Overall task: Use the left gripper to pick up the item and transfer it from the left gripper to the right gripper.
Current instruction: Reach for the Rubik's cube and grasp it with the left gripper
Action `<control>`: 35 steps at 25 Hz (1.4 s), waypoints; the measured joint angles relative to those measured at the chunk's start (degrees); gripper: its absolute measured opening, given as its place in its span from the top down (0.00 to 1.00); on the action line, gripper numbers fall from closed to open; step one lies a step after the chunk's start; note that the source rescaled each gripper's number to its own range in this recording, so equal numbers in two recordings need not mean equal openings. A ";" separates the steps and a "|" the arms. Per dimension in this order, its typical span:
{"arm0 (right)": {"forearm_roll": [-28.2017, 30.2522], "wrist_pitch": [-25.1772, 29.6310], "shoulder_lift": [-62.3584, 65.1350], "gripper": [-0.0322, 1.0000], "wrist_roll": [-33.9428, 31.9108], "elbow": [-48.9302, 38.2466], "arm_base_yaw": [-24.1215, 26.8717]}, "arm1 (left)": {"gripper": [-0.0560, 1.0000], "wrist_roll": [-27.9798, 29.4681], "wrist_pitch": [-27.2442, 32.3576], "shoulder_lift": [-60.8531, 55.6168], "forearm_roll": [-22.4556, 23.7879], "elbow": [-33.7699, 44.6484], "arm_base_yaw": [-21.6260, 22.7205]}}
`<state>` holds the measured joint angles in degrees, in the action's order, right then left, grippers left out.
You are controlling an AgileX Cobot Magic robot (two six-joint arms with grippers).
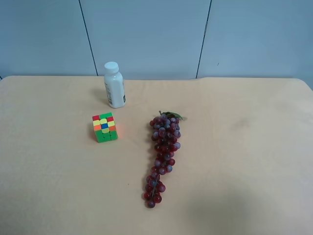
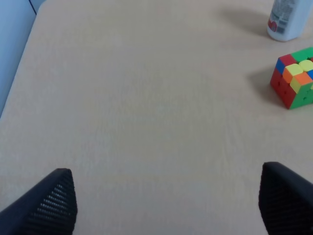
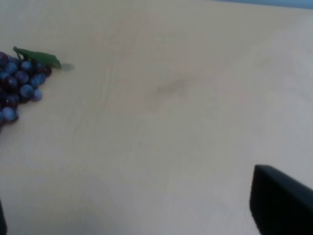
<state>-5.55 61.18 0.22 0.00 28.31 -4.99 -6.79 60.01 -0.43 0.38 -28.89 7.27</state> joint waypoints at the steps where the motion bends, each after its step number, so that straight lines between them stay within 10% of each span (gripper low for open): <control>1: 0.00 0.00 0.00 0.01 0.00 0.00 0.00 | 0.54 0.00 0.00 0.00 0.00 0.00 0.00; 35: 2.16 0.00 0.00 0.01 0.00 0.00 0.11 | 0.54 0.00 0.00 0.00 0.00 0.00 0.00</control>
<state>-3.39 61.18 0.22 0.00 28.31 -4.88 -6.79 60.01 -0.43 0.38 -28.89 7.27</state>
